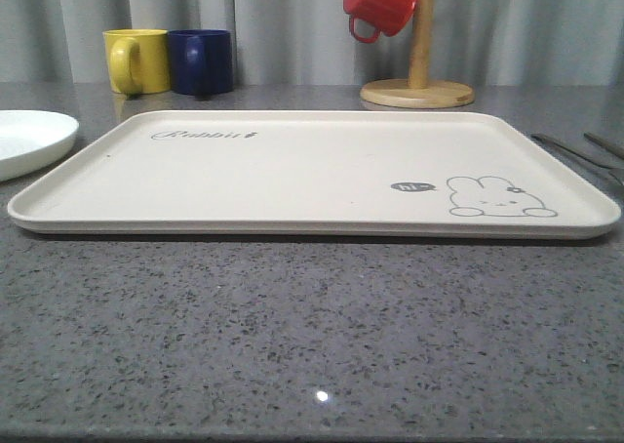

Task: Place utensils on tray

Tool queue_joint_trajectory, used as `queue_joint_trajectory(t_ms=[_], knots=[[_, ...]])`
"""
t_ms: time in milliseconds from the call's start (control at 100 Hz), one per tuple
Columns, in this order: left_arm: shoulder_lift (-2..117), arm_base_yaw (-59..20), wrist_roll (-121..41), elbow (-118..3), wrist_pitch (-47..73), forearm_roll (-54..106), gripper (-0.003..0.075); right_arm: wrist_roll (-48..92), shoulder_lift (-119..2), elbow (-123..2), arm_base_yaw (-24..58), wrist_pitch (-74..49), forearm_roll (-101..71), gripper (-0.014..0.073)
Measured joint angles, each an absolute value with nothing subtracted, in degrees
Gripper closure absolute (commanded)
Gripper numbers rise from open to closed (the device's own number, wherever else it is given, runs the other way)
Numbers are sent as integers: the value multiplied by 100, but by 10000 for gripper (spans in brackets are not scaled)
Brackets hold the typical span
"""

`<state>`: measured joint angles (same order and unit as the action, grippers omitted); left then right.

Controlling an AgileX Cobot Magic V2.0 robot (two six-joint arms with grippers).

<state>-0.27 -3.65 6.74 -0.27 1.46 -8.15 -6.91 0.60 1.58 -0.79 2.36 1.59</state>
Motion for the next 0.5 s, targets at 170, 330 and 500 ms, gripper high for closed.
queue_joint_trajectory(t_ms=[170,330,500], knots=[[-27,-365,674,-27,146,-815,738,-691,60,158,-79,236,159,662],[-27,-365,674,-27,144,-815,738,-691,60,158,-79,236,159,662],[-27,-365,674,-156,373,-815,738,-691,60,158,-79,236,159,662]])
